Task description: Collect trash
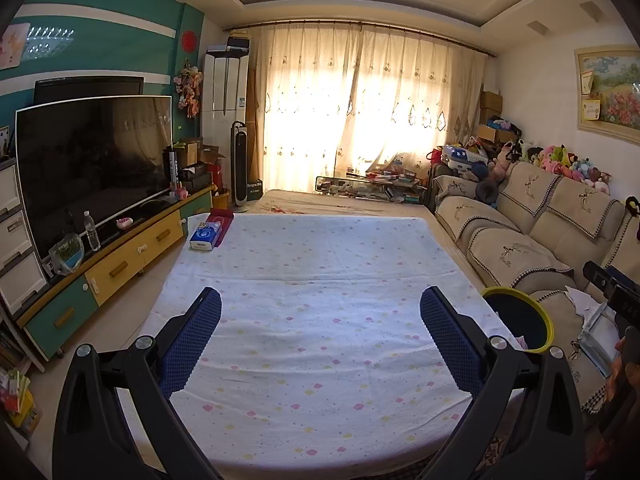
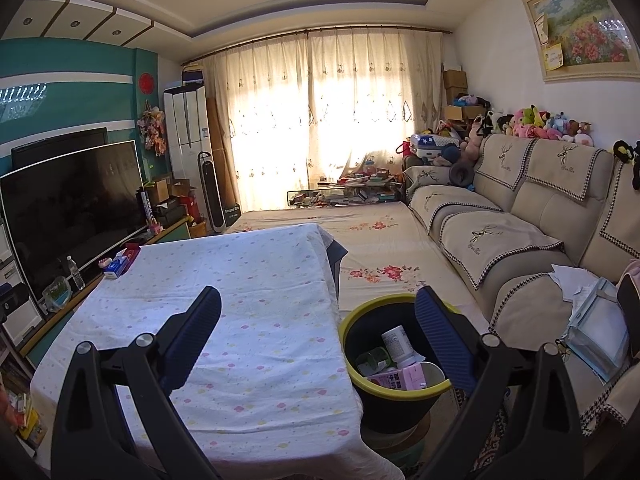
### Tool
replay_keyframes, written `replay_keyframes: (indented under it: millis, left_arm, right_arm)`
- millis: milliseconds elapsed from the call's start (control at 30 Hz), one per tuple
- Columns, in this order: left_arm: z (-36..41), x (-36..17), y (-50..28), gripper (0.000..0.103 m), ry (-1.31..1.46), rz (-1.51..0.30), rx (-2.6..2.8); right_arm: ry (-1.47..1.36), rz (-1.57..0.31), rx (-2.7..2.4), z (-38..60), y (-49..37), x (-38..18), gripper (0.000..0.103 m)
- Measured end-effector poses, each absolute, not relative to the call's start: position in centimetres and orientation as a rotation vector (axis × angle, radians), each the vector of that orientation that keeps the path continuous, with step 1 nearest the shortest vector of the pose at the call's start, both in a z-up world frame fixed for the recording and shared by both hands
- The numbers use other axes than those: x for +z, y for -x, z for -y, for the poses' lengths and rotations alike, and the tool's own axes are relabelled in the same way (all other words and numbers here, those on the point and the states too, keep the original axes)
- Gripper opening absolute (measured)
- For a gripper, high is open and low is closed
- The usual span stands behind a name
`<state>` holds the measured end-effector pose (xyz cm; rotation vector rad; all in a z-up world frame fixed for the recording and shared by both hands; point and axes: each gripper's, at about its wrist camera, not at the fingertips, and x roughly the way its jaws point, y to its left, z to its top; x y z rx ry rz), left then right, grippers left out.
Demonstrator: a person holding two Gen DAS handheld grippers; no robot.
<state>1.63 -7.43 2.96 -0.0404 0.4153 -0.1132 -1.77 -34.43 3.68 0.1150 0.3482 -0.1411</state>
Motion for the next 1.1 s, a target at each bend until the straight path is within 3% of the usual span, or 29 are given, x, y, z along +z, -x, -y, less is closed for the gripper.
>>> replay_keyframes:
  millis: [1100]
  left_arm:
    - [7.1,2.3,-2.1,0.098,0.043,-0.432,-0.116]
  right_arm:
    - [-0.118,-0.364,-0.133,34.3,1.0,2.4,0.093]
